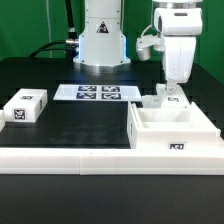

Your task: Assemble cabinet

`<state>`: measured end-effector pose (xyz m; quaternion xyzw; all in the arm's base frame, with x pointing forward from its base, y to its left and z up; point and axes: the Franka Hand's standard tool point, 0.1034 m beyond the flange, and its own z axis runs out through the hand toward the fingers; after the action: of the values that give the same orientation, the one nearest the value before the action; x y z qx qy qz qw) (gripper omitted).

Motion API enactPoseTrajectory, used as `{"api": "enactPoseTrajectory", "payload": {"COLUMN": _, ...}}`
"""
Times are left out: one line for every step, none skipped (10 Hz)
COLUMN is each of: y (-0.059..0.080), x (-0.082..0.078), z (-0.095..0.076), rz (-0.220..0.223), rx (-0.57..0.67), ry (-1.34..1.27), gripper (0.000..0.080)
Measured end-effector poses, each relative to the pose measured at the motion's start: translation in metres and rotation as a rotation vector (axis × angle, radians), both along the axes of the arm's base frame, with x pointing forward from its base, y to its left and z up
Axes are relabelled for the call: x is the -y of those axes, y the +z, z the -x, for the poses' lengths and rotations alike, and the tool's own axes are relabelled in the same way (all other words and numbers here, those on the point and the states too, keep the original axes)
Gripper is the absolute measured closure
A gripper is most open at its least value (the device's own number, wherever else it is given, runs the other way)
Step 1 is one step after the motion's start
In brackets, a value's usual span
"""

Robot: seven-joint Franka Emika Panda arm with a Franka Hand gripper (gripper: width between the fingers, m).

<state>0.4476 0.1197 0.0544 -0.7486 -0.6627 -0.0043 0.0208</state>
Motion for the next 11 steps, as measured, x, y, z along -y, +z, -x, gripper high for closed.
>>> {"api": "enactPoseTrajectory", "payload": {"y": -0.0001, "x": 0.0002, "z": 0.0001, "rz": 0.000, "rx": 0.000, "ry": 0.000, "gripper": 0.0730}}
{"api": "enactPoseTrajectory", "payload": {"y": 0.0011, "x": 0.0004, "z": -0.0002, "rz": 0.001, "rx": 0.001, "ry": 0.000, "gripper": 0.0730}}
{"api": "enactPoseTrajectory", "payload": {"y": 0.0058, "x": 0.0008, "z": -0.0025, "rz": 0.003, "rx": 0.010, "ry": 0.001, "gripper": 0.0730}}
{"api": "enactPoseTrajectory", "payload": {"y": 0.0067, "x": 0.0007, "z": -0.0032, "rz": 0.003, "rx": 0.012, "ry": 0.000, "gripper": 0.0730}}
{"api": "enactPoseTrajectory", "payload": {"y": 0.0071, "x": 0.0008, "z": -0.0035, "rz": 0.003, "rx": 0.011, "ry": 0.000, "gripper": 0.0730}}
{"api": "enactPoseTrajectory", "payload": {"y": 0.0079, "x": 0.0007, "z": -0.0048, "rz": 0.003, "rx": 0.012, "ry": 0.000, "gripper": 0.0729}}
{"api": "enactPoseTrajectory", "payload": {"y": 0.0079, "x": 0.0007, "z": -0.0049, "rz": 0.003, "rx": 0.012, "ry": -0.002, "gripper": 0.0729}}
{"api": "enactPoseTrajectory", "payload": {"y": 0.0070, "x": 0.0007, "z": -0.0043, "rz": 0.003, "rx": 0.010, "ry": -0.002, "gripper": 0.0729}}
{"api": "enactPoseTrajectory", "payload": {"y": 0.0063, "x": 0.0007, "z": -0.0040, "rz": 0.003, "rx": 0.009, "ry": -0.002, "gripper": 0.0729}}
{"api": "enactPoseTrajectory", "payload": {"y": 0.0061, "x": 0.0008, "z": -0.0039, "rz": 0.003, "rx": 0.008, "ry": -0.002, "gripper": 0.0729}}
{"api": "enactPoseTrajectory", "payload": {"y": 0.0064, "x": 0.0020, "z": -0.0063, "rz": 0.003, "rx": 0.010, "ry": -0.004, "gripper": 0.0729}}
